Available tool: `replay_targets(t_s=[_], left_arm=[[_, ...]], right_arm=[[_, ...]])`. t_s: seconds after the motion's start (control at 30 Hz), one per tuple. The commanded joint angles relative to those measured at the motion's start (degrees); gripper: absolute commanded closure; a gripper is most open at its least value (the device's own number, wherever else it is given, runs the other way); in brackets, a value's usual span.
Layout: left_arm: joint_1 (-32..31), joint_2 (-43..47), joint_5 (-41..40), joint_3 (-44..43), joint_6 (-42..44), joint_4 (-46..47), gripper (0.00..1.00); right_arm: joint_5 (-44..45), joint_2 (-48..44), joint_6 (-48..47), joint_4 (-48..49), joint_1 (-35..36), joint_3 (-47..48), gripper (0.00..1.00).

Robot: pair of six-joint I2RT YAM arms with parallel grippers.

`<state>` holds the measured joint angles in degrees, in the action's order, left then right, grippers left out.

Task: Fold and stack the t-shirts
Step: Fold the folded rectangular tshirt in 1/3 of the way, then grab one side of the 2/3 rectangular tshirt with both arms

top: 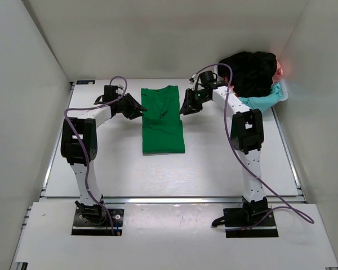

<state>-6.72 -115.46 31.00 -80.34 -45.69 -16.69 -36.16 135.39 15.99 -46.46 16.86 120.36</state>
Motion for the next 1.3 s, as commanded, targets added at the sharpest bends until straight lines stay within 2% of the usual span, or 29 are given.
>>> replay_targets(t_s=[0.0, 0.13, 0.23, 0.3, 0.4, 0.47, 0.6, 0.7, 0.87, 1.27], left_arm=[[2.0, 2.3, 3.3, 2.1, -12.6, 18.8, 0.53], [2.3, 5.4, 2.2, 7.2, -13.4, 20.0, 0.51], [2.7, 9.9, 1.4, 13.1, -9.7, 15.2, 0.50], [2.2, 14.9, -0.8, 16.7, -4.0, 10.7, 0.47], [-1.1, 22.0, -11.9, 21.1, 3.9, 0.8, 0.45], [-5.0, 25.5, -17.8, 25.3, 5.9, -2.0, 0.43], [-10.6, 31.3, -26.4, 31.5, 3.6, -1.9, 0.41], [-13.0, 31.8, -28.8, 35.0, 1.4, -2.3, 0.41], [-14.8, 31.5, -33.0, 35.6, 0.4, -4.3, 0.42], [-17.5, 27.2, -32.4, 34.5, -3.4, 0.6, 0.42]], right_arm=[[2.5, -8.1, 6.7, 13.4, -1.0, -4.3, 0.73], [6.3, -14.9, 7.7, 16.2, -1.1, -13.6, 0.72], [9.3, -18.4, 5.5, 13.1, -0.3, -20.0, 0.72], [12.6, -21.0, 3.7, 12.1, 0.7, -24.5, 0.71], [15.4, -26.4, 3.7, 12.6, 2.4, -35.8, 0.64], [15.8, -30.5, 5.9, 15.0, 4.6, -41.7, 0.60], [17.8, -34.0, 8.0, 18.1, 8.2, -50.4, 0.57], [18.8, -33.1, 9.3, 18.4, 11.7, -52.1, 0.56], [19.1, -31.5, 10.4, 20.6, 13.1, -53.2, 0.56], [20.4, -26.7, 10.4, 22.3, 12.4, -51.5, 0.57]])
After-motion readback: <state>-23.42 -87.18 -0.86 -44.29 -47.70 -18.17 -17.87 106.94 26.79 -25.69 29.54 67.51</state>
